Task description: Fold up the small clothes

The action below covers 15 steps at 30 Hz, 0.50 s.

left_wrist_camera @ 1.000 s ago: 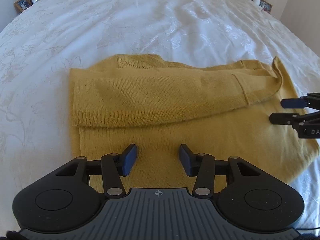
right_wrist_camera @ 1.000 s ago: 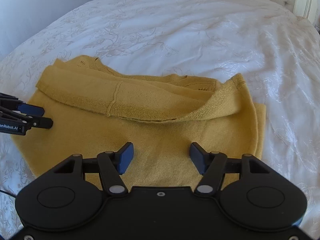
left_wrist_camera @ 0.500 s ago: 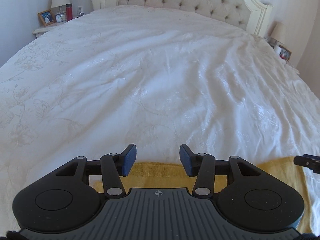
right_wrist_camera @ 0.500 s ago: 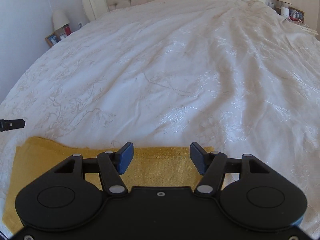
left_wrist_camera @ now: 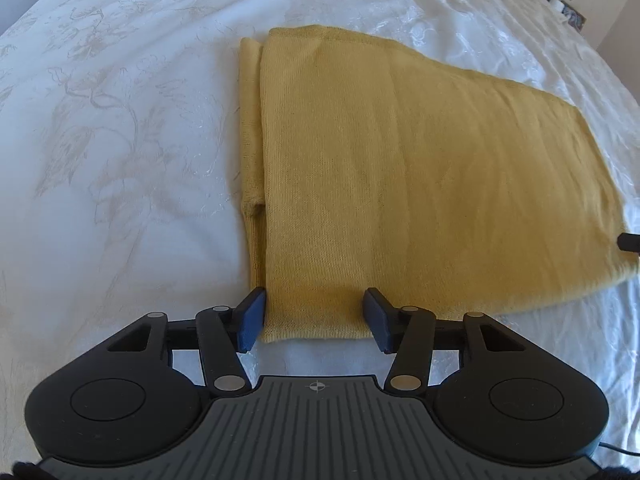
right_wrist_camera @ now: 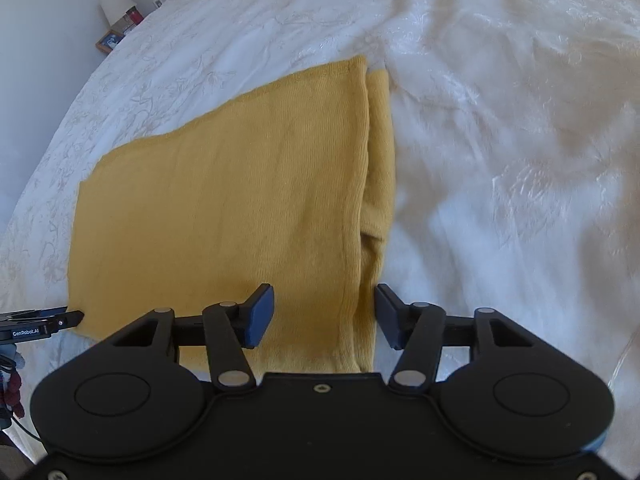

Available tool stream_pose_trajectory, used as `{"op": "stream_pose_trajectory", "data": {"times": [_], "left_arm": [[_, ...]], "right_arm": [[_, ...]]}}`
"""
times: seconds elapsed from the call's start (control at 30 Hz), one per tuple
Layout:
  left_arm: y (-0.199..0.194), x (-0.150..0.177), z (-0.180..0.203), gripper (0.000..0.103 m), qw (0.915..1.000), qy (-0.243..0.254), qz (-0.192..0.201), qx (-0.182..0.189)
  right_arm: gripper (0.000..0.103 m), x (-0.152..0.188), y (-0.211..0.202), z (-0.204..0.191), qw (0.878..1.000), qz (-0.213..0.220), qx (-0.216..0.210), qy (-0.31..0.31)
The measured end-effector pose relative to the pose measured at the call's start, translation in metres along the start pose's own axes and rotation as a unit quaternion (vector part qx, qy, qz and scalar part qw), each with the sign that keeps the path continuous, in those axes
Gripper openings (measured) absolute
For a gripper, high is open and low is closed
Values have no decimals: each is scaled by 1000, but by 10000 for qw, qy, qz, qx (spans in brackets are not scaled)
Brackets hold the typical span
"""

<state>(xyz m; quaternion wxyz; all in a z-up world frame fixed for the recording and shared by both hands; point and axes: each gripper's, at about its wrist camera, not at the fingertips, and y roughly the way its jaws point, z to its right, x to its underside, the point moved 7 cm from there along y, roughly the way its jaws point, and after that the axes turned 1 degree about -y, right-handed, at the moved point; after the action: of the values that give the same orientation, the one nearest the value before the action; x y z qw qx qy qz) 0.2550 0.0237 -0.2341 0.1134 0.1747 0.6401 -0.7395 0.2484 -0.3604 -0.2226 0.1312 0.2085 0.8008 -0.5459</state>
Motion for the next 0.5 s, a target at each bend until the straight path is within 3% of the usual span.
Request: {"op": "stream_pose_trajectory", "data": {"times": [0.2,0.33,0.5], "left_arm": [[-9,-16,-8,51,9994,-169,303,75],[-6,-27,-4,51,9987,-248,409,162],[2,-21,-1,52,9989,-344,190,259]], "right_arm": [[57,-2,-11,2,9984,283,-202,455],[54,-5,-7,-1,9984,267,-253,422],[49,-4,-6,-3,9985,241,-275,407]]}}
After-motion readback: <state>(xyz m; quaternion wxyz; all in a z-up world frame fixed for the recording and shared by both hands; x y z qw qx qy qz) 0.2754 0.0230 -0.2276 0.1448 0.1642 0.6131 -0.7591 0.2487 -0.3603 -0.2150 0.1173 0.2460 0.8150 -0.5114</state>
